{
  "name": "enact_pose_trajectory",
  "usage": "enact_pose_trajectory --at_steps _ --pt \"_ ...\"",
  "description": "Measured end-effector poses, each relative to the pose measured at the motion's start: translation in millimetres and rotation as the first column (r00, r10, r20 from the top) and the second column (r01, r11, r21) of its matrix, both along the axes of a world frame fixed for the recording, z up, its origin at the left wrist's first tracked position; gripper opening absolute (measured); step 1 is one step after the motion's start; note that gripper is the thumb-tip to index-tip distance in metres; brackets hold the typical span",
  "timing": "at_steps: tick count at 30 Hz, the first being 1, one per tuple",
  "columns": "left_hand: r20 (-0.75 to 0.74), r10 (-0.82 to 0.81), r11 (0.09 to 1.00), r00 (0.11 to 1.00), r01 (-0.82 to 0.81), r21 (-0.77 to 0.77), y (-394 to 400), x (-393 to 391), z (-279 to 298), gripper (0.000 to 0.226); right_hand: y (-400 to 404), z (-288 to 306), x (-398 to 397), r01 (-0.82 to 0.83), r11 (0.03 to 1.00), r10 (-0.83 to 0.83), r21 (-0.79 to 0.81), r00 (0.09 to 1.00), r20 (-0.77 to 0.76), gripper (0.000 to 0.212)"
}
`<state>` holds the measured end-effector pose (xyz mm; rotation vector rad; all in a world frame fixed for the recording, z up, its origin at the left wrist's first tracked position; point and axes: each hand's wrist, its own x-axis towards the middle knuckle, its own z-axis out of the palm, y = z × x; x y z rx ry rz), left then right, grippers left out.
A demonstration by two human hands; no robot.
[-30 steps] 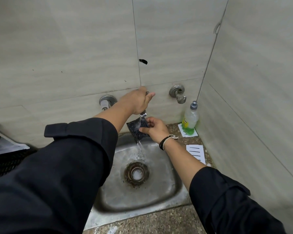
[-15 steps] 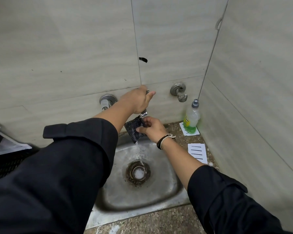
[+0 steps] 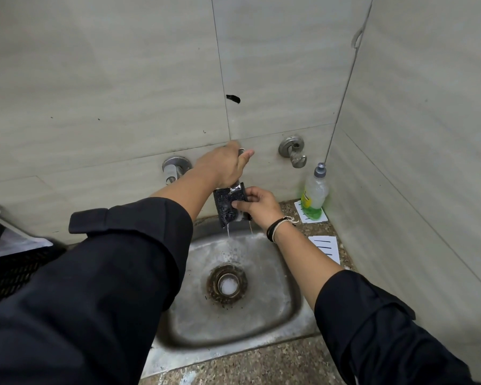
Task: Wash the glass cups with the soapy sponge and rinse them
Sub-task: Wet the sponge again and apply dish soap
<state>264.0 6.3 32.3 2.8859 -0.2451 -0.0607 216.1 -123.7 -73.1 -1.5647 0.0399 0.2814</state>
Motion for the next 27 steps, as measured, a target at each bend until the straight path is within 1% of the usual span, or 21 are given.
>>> enact_pose_trajectory --at_steps 8,11,13,15,18,20,24,27 --pt "-0.01 0.003 1.0 1.0 -0.003 0.011 -2.0 0.0 0.7 0.053 -1.8 -10.4 7.5 0.055 0.994 -0.048 0.089 0.995 -0.088 0.025" --pt "-0.012 0.008 1.0 1.0 -0.008 -0.001 -1.6 -0.7 0.7 0.053 1.2 -5.5 5.5 0.044 0.991 -0.031 0.126 0.994 -0.108 0.011" --pt "-0.007 0.009 1.0 1.0 -0.009 -0.007 -1.3 -1.2 1.0 0.056 4.9 0.8 2.4 0.049 0.977 -0.014 0.208 0.987 -0.162 0.005" --pt "-0.001 0.012 1.0 1.0 -0.012 -0.004 -1.2 -0.8 0.9 0.058 9.5 5.1 0.5 0.033 0.961 0.027 0.276 0.977 -0.212 0.01" --pt "-0.003 0.018 1.0 1.0 -0.018 0.001 -0.7 0.2 -0.1 0.06 15.5 4.8 1.8 0.029 0.944 0.06 0.33 0.965 -0.256 0.03" --pt "-0.004 0.019 1.0 1.0 -0.019 -0.003 -0.2 0.9 -1.4 0.06 18.2 5.4 3.2 0.025 0.943 0.069 0.332 0.961 -0.267 0.035" --pt "0.005 0.018 1.0 1.0 -0.018 0.002 -0.7 2.0 -3.1 0.06 22.1 7.3 4.4 0.001 0.945 0.097 0.327 0.954 -0.285 0.019" --pt "0.009 0.021 1.0 1.0 -0.021 0.008 -0.9 1.9 -3.3 0.06 24.5 7.4 5.6 -0.029 0.958 0.111 0.285 0.954 -0.277 0.015"
